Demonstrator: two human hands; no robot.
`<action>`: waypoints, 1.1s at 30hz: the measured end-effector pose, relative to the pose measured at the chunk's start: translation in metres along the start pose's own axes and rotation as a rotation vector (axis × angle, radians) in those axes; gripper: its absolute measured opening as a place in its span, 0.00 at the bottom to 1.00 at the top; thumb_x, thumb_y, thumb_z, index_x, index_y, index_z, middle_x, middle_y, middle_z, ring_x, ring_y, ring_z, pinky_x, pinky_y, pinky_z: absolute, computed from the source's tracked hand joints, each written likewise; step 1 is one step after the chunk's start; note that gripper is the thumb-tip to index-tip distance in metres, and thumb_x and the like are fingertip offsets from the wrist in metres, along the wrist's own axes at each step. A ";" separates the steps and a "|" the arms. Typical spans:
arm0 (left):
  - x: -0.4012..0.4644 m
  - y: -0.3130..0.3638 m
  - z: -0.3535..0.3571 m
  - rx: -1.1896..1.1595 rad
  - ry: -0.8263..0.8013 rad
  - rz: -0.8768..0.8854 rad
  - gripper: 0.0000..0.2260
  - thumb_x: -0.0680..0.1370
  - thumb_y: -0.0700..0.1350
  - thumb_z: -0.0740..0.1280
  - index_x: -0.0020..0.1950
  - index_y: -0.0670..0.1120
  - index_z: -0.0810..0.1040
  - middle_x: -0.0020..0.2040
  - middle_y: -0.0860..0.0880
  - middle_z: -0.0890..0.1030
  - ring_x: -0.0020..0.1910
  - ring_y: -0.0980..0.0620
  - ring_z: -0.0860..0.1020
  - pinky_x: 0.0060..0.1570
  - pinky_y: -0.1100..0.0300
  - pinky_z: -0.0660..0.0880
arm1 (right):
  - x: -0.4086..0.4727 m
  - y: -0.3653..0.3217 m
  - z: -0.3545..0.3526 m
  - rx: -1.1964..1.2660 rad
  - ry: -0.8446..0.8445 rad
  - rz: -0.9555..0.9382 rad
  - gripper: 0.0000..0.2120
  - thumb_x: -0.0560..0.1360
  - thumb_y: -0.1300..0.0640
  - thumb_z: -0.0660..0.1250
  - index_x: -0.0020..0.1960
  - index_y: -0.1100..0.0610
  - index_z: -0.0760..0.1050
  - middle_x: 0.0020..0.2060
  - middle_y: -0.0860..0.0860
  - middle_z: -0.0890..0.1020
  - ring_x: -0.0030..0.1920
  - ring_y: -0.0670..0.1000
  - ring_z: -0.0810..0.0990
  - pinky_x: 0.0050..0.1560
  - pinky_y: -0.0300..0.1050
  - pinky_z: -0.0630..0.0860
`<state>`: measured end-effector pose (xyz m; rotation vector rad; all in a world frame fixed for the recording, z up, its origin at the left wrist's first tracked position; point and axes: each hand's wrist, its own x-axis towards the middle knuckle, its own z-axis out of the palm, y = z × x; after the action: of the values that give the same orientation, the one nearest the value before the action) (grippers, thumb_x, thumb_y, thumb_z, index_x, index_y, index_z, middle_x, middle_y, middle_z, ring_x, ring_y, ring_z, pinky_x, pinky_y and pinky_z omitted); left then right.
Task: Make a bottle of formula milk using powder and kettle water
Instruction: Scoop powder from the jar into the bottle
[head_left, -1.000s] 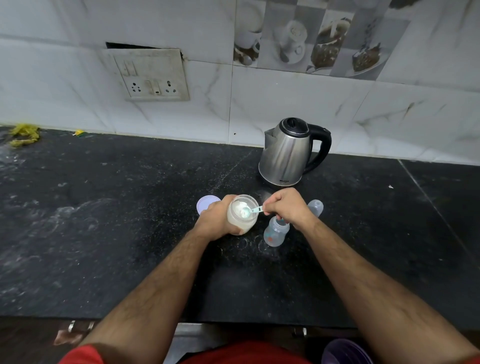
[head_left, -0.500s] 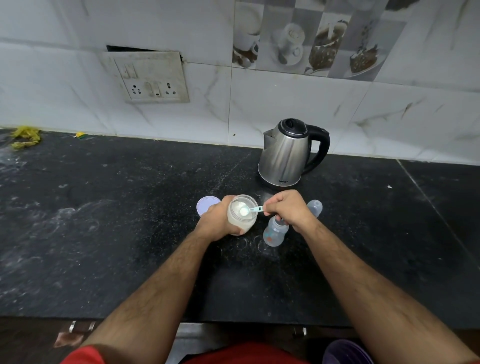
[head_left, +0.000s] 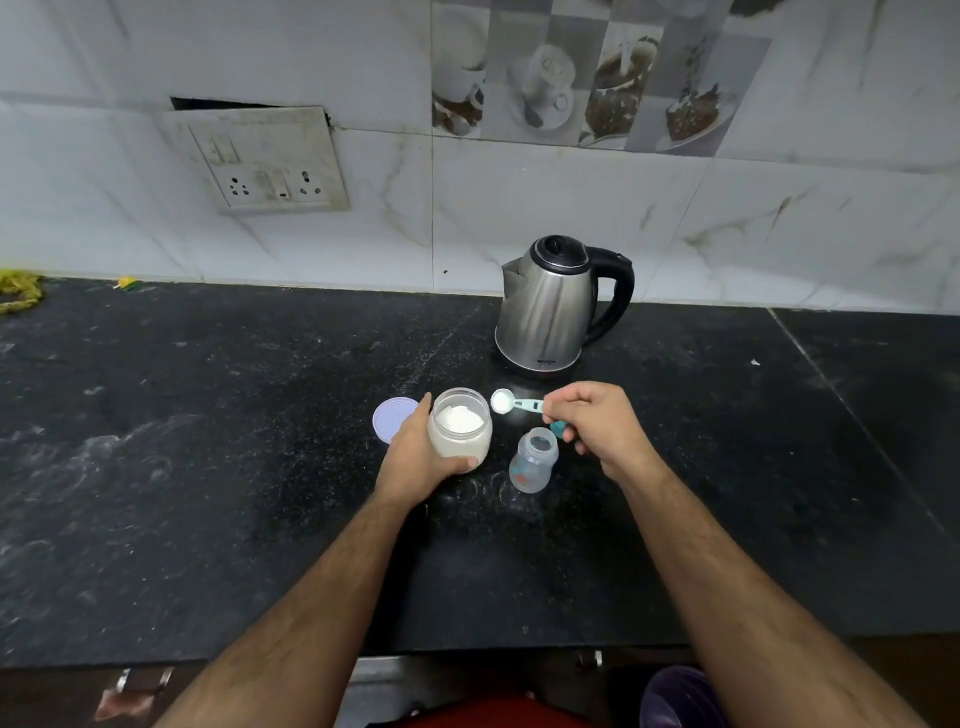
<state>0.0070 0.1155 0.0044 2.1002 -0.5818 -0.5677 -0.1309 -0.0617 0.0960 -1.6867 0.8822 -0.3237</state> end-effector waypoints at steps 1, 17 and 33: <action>-0.003 -0.002 0.002 -0.001 0.026 -0.015 0.53 0.62 0.50 0.83 0.80 0.48 0.56 0.75 0.52 0.70 0.74 0.51 0.67 0.71 0.53 0.65 | -0.002 0.003 -0.004 0.014 0.013 -0.002 0.04 0.72 0.67 0.69 0.43 0.66 0.82 0.32 0.51 0.82 0.24 0.44 0.71 0.23 0.37 0.64; -0.046 0.021 0.068 -0.106 0.150 0.184 0.15 0.72 0.47 0.76 0.58 0.50 0.82 0.48 0.60 0.83 0.38 0.61 0.80 0.49 0.58 0.79 | -0.016 0.045 -0.029 -0.215 0.141 -0.090 0.08 0.75 0.64 0.67 0.40 0.54 0.79 0.33 0.52 0.84 0.28 0.47 0.77 0.35 0.46 0.77; -0.030 0.035 0.084 -0.027 0.065 0.148 0.25 0.69 0.52 0.77 0.66 0.56 0.76 0.56 0.58 0.83 0.46 0.56 0.82 0.51 0.52 0.80 | -0.034 0.050 -0.017 -0.655 0.241 -0.444 0.05 0.74 0.59 0.72 0.49 0.54 0.85 0.45 0.49 0.85 0.38 0.50 0.82 0.42 0.52 0.80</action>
<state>-0.0728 0.0629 -0.0048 2.0227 -0.6823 -0.4199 -0.1840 -0.0535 0.0630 -2.5016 0.8291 -0.5904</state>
